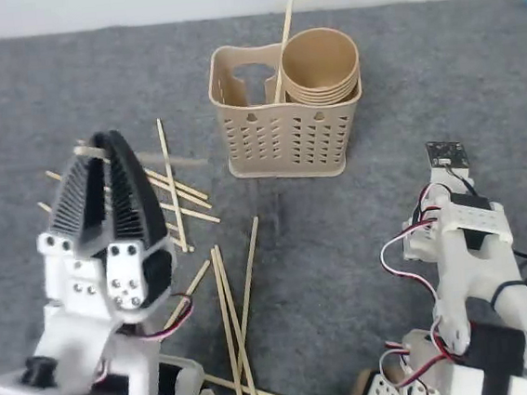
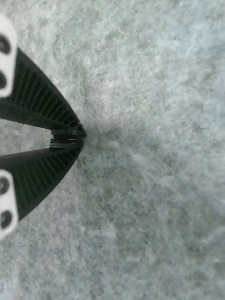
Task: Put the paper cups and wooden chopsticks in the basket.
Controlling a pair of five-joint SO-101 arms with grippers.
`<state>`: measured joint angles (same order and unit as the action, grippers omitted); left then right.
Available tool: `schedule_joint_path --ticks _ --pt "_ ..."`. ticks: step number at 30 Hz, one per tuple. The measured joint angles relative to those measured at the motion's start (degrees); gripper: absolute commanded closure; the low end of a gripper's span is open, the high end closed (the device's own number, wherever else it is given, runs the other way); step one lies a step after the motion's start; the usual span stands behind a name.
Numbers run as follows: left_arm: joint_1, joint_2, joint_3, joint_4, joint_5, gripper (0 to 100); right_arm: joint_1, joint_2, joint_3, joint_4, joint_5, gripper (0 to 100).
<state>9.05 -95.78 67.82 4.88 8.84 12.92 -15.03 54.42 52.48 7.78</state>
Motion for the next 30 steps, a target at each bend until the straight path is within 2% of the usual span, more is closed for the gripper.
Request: schedule_joint_path --ticks 3,8,16,19,24,30 --pt "1.8 9.6 -4.1 -5.5 0.0 99 0.0 0.0 0.0 0.0 0.0 98.3" --pt "4.1 30.9 -19.0 -13.0 0.0 99 0.0 0.0 0.0 0.0 0.0 98.3" --pt "4.7 70.8 -48.3 -14.1 0.0 99 0.0 0.0 0.0 0.0 0.0 98.3" --pt "4.7 84.1 -55.1 -14.1 0.0 99 0.0 0.0 0.0 0.0 0.0 98.3" --pt "4.6 96.5 -57.0 -14.1 0.0 99 0.0 0.0 0.0 0.0 0.0 98.3" --pt "4.2 97.8 -52.7 -14.1 0.0 99 0.0 0.0 0.0 0.0 0.0 98.3"
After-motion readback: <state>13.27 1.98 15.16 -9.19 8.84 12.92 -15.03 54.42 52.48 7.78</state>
